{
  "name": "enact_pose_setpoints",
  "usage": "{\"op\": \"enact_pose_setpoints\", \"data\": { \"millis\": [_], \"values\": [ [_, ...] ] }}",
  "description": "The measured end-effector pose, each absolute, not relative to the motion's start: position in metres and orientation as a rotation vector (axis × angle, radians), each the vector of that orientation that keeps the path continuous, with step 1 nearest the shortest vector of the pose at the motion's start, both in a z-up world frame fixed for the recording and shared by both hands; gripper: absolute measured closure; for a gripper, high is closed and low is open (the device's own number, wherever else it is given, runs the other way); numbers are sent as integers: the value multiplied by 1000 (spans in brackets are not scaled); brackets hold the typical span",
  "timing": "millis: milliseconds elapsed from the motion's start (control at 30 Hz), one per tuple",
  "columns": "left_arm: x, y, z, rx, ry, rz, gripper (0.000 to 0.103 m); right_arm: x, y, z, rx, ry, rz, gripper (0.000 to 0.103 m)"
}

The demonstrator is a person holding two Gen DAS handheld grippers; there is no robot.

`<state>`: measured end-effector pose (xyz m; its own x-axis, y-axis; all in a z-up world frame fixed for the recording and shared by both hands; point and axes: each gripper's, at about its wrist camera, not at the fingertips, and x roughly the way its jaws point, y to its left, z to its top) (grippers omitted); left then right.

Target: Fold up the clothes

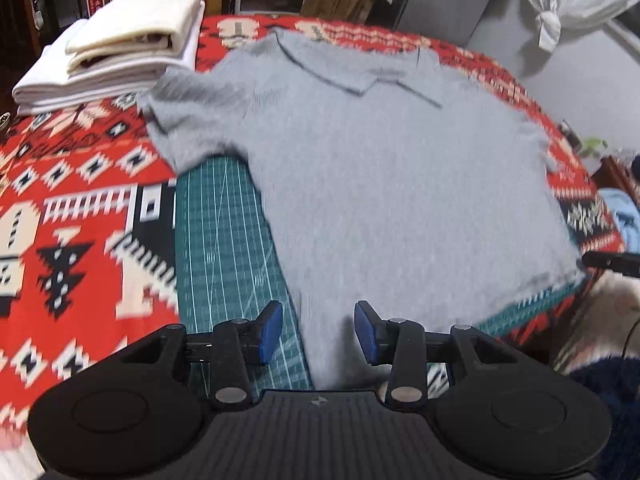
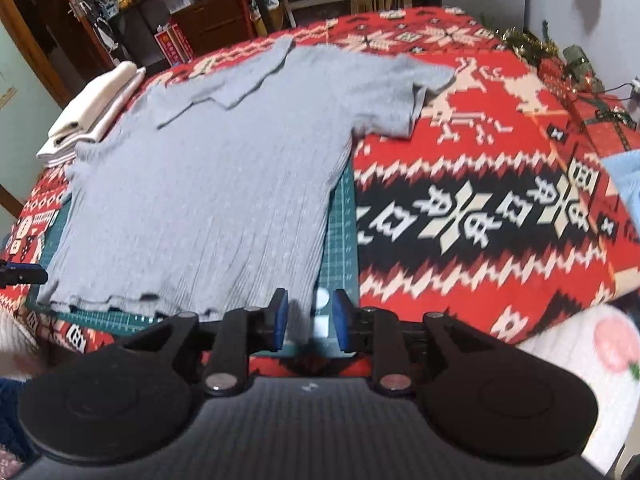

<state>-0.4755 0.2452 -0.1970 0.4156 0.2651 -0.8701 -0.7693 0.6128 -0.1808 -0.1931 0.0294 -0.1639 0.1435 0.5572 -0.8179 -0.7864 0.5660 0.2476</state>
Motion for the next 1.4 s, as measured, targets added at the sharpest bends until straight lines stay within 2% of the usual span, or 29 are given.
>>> {"op": "enact_pose_setpoints", "data": {
  "millis": [133, 167, 200, 267, 433, 733, 800, 900, 933, 967, 1033, 1233, 1400],
  "values": [
    [-475, 235, -203, -597, 945, 709, 64, -195, 32, -168, -297, 1038, 999, 80],
    [-473, 233, -203, -575, 952, 710, 64, -195, 34, -169, -311, 1035, 1004, 91],
    [-472, 231, -203, -545, 963, 718, 68, -196, 35, -169, -326, 1033, 1009, 99],
    [-468, 227, -203, -481, 984, 725, 94, -198, 36, -169, -351, 1024, 1017, 101],
    [-476, 220, -195, -473, 961, 722, 100, -197, 27, -160, -383, 969, 972, 102],
    [-486, 211, -202, -495, 983, 721, 99, -183, 2, -168, -352, 992, 911, 101],
    [-488, 213, -199, -505, 972, 732, 91, -184, 2, -166, -343, 990, 908, 100],
    [-498, 219, -193, -540, 933, 749, 88, -184, -3, -162, -303, 989, 902, 94],
    [-503, 223, -190, -561, 909, 753, 83, -184, -5, -161, -286, 989, 901, 90],
    [-508, 231, -186, -579, 878, 763, 73, -184, -7, -159, -269, 988, 899, 89],
    [-519, 248, -179, -613, 810, 787, 66, -181, -10, -155, -238, 982, 886, 89],
    [-532, 335, -176, -651, 616, 925, 65, -178, -4, -149, -207, 978, 864, 86],
    [-527, 406, -188, -693, 538, 948, 65, -179, 3, -142, -196, 958, 847, 84]
  ]
}}
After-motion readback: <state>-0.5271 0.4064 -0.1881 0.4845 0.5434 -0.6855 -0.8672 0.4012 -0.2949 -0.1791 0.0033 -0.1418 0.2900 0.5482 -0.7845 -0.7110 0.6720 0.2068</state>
